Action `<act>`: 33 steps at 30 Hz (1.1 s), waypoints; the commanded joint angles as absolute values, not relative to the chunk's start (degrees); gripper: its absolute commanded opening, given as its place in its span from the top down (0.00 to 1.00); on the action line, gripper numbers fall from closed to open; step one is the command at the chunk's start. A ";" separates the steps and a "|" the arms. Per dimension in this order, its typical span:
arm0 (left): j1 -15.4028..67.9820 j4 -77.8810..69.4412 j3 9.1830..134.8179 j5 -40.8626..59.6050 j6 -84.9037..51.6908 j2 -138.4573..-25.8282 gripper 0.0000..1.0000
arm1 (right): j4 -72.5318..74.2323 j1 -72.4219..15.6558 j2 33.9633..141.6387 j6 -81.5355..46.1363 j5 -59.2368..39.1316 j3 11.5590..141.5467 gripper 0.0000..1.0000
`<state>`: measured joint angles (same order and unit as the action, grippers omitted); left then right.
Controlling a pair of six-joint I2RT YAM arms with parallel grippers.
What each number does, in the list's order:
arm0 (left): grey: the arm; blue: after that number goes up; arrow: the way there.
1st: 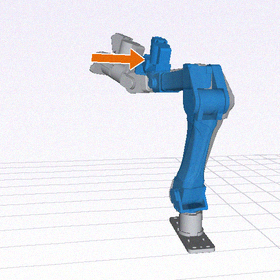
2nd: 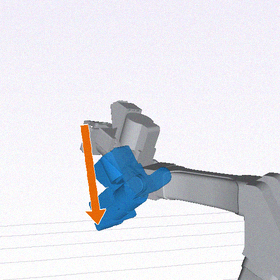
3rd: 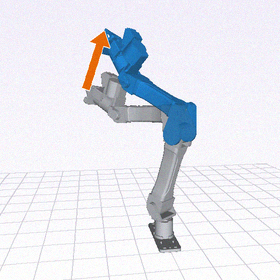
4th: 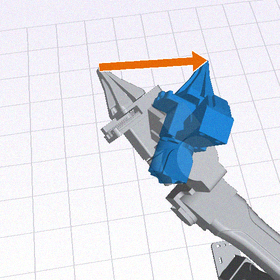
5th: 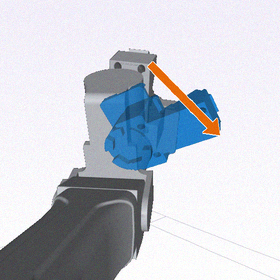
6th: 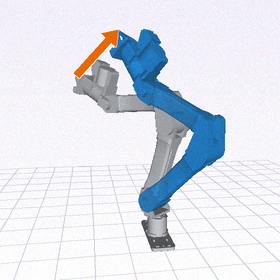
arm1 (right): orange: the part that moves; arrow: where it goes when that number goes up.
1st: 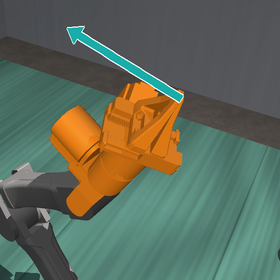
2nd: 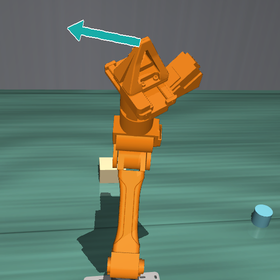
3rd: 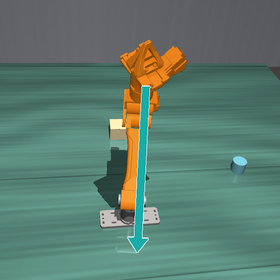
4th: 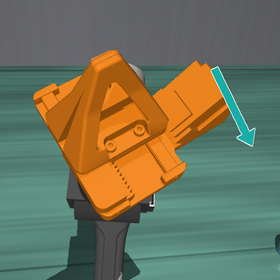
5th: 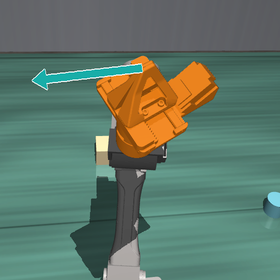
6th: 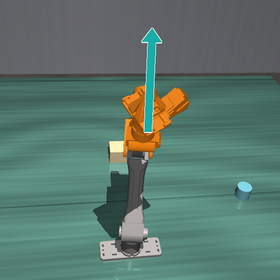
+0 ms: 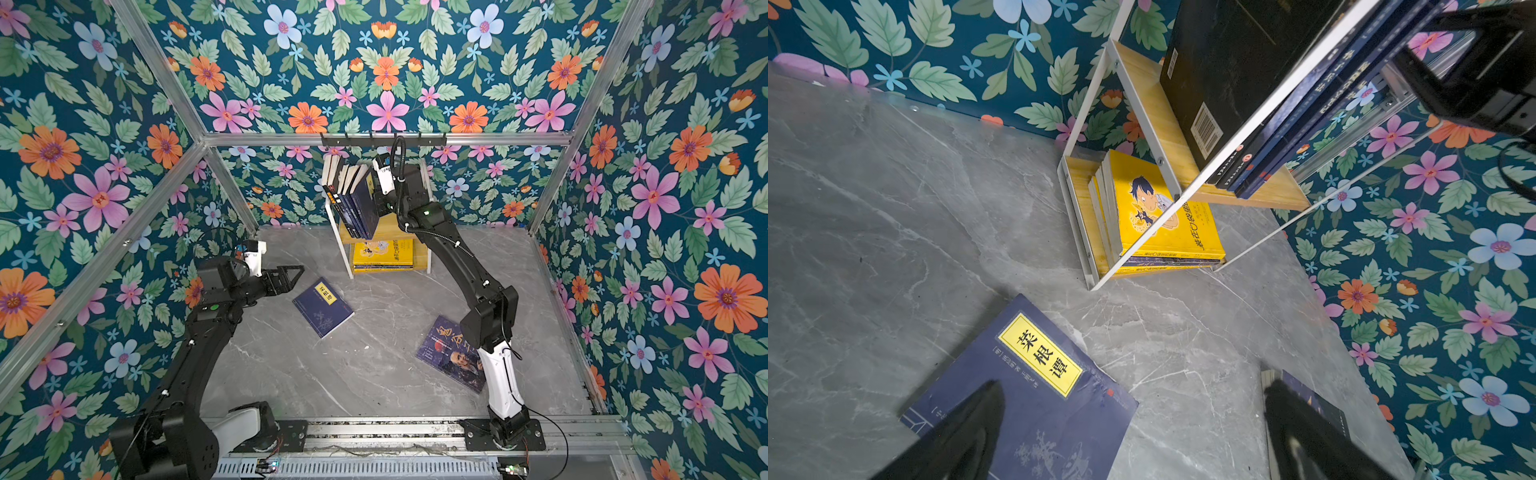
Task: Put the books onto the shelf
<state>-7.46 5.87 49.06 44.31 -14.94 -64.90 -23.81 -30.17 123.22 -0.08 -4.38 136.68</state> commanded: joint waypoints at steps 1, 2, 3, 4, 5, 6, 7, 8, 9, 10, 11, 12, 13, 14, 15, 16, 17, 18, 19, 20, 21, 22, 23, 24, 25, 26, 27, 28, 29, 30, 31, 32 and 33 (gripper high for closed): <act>-7.56 5.16 48.98 44.21 -14.68 -64.75 0.00 | -22.96 -30.18 123.37 -0.11 -5.88 136.98 0.94; -7.56 5.42 49.33 44.21 -14.76 -64.79 0.00 | -23.10 -30.26 123.68 -0.80 -7.01 137.38 0.95; -7.56 5.49 49.48 44.34 -14.87 -64.78 0.00 | -23.35 -30.47 123.96 -1.04 -7.66 138.00 0.94; -7.56 5.45 49.48 44.38 -14.89 -64.82 0.00 | -23.75 -30.62 124.22 -0.92 -7.65 138.75 0.94; -7.56 5.28 49.20 44.34 -14.84 -64.71 0.00 | -24.79 -30.75 124.60 -0.80 -7.39 139.93 0.94; -7.56 5.19 48.95 44.33 -14.70 -64.69 0.00 | -25.91 -30.85 124.67 -0.79 -6.86 140.86 0.94; -7.56 5.17 48.96 44.30 -14.62 -64.77 0.00 | -26.86 -30.83 124.36 -1.14 -6.34 141.09 0.94; -7.56 5.34 49.16 44.15 -14.61 -64.88 0.00 | -27.69 -30.85 123.52 -1.60 -5.79 140.56 0.93; -7.48 5.57 49.51 44.05 -14.68 -65.03 0.00 | -28.16 -30.85 122.14 -1.95 -5.36 139.10 0.91; -7.48 5.75 49.78 44.01 -14.68 -65.16 0.00 | -28.09 -30.86 120.56 -2.31 -4.86 137.03 0.90; -7.43 5.78 49.84 43.86 -14.63 -65.30 0.00 | -27.36 -30.85 118.19 -2.57 -4.32 133.44 0.86; -7.36 5.73 49.76 43.80 -14.51 -65.28 0.00 | -26.33 -30.86 115.54 -2.71 -3.72 129.40 0.83; -7.30 5.67 49.59 43.83 -14.36 -65.42 0.00 | -25.29 -30.85 113.34 -3.07 -3.22 125.81 0.81; -7.21 5.48 49.49 43.93 -14.30 -65.67 0.00 | -24.16 -30.85 110.57 -3.72 -2.59 121.57 0.79; -7.22 5.53 49.56 43.93 -14.42 -65.98 0.00 | -23.13 -30.85 107.69 -4.34 -1.71 117.61 0.77; -7.21 5.45 49.70 43.95 -14.78 -66.29 0.00 | -22.35 -30.85 105.40 -5.02 -0.93 114.11 0.75; -7.21 5.45 49.81 43.79 -15.22 -66.60 0.00 | -21.71 -30.84 102.66 -5.63 -0.43 110.50 0.71; -7.12 5.32 49.75 43.48 -15.42 -66.71 0.00 | -21.22 -30.84 100.25 -6.30 -0.39 107.11 0.67; -7.05 5.23 49.50 43.13 -15.55 -66.75 0.00 | -20.68 -30.85 98.13 -6.68 -0.23 104.03 0.64; -7.03 4.90 49.25 43.01 -15.48 -66.77 0.00 | -20.23 -30.76 95.79 -7.18 0.17 100.70 0.60; -6.94 4.83 49.06 43.12 -15.02 -66.87 0.00 | -20.05 -30.76 92.81 -8.13 0.75 97.55 0.56; -6.94 4.83 49.05 43.17 -14.78 -67.05 0.00 | -20.33 -30.76 90.84 -9.10 1.39 94.84 0.52; -6.94 4.92 49.20 43.11 -14.75 -67.14 0.00 | -20.76 -30.76 88.70 -9.97 2.08 91.99 0.49; -6.86 5.01 49.31 43.23 -14.79 -67.20 0.00 | -20.92 -30.76 86.46 -11.09 3.00 88.60 0.46; -6.86 5.05 49.24 43.37 -14.85 -67.15 0.00 | -21.01 -30.81 84.41 -12.40 3.67 85.60 0.43; -6.79 5.01 49.07 43.41 -14.76 -67.19 0.00 | -20.92 -30.64 81.95 -13.79 4.21 82.18 0.40; -6.70 4.64 48.81 43.43 -14.64 -67.11 0.00 | -20.68 -30.60 79.54 -15.05 5.07 78.50 0.36; -6.57 4.58 48.67 43.49 -14.59 -67.20 0.00 | -20.71 -30.59 77.62 -15.96 5.59 75.51 0.32; -6.59 4.57 48.74 43.50 -14.59 -67.38 0.00 | -21.05 -30.50 75.74 -17.18 6.15 72.89 0.27; -6.59 4.64 48.84 43.59 -14.74 -67.65 0.00 | -22.08 -30.28 73.68 -19.05 6.85 70.28 0.23; -6.59 4.69 49.06 43.58 -14.76 -67.85 0.00 | -23.21 -30.07 72.05 -20.90 7.30 67.88 0.21; -6.59 4.75 49.08 43.67 -14.74 -67.94 0.00 | -24.46 -29.84 70.13 -22.94 7.60 65.25 0.17; -6.51 4.67 48.94 43.72 -14.76 -68.03 0.00 | -25.65 -29.71 68.36 -24.96 8.52 62.55 0.02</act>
